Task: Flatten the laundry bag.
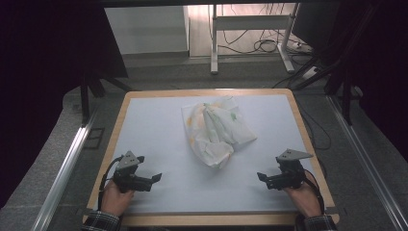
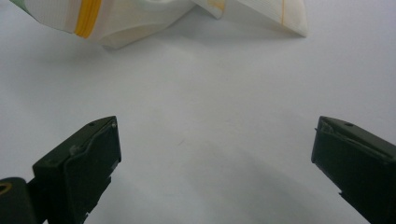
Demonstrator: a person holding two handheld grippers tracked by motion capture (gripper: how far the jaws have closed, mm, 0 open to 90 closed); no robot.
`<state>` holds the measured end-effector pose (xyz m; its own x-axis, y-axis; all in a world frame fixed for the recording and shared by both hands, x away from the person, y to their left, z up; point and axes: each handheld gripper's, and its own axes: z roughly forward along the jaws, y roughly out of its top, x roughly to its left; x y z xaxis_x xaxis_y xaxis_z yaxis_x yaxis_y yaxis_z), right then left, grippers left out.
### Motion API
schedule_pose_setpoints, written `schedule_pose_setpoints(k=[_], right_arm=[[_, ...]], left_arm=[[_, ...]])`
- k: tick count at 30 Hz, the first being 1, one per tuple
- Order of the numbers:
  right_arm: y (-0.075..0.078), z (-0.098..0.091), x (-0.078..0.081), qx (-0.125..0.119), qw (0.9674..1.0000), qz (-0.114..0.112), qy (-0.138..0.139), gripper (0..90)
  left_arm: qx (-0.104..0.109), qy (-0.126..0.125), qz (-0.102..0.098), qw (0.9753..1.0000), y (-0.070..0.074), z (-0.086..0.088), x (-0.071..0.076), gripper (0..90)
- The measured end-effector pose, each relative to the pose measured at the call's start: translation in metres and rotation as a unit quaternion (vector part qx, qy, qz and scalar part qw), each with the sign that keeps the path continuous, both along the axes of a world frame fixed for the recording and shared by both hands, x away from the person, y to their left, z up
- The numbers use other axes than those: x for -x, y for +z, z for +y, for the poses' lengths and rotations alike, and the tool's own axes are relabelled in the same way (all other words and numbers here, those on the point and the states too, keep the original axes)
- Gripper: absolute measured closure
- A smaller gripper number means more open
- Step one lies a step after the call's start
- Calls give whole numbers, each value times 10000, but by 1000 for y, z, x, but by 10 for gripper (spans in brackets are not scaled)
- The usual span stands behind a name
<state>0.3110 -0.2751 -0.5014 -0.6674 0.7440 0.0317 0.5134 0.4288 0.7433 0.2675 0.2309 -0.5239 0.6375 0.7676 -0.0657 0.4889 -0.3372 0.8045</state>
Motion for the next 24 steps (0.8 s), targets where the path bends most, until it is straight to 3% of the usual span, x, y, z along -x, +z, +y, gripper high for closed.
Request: schedule_pose_setpoints(k=[5,12,20,24], right_arm=[[1,1,1,-36,10000,-25,21,16],[0,3,0,25,10000,-29,30,16],[0,4,0,38,10000,-10,6,16],[0,4,-1,61,10000,4,-23,17]], left_arm=[[-252,-13,-40,9997,0,-5,1,7],[-258,-9,182,9995,0,-9,0,6],[-307,23,225,9993,3,-12,0,0],[-148,-133,269,9994,4,-15,-1,0]])
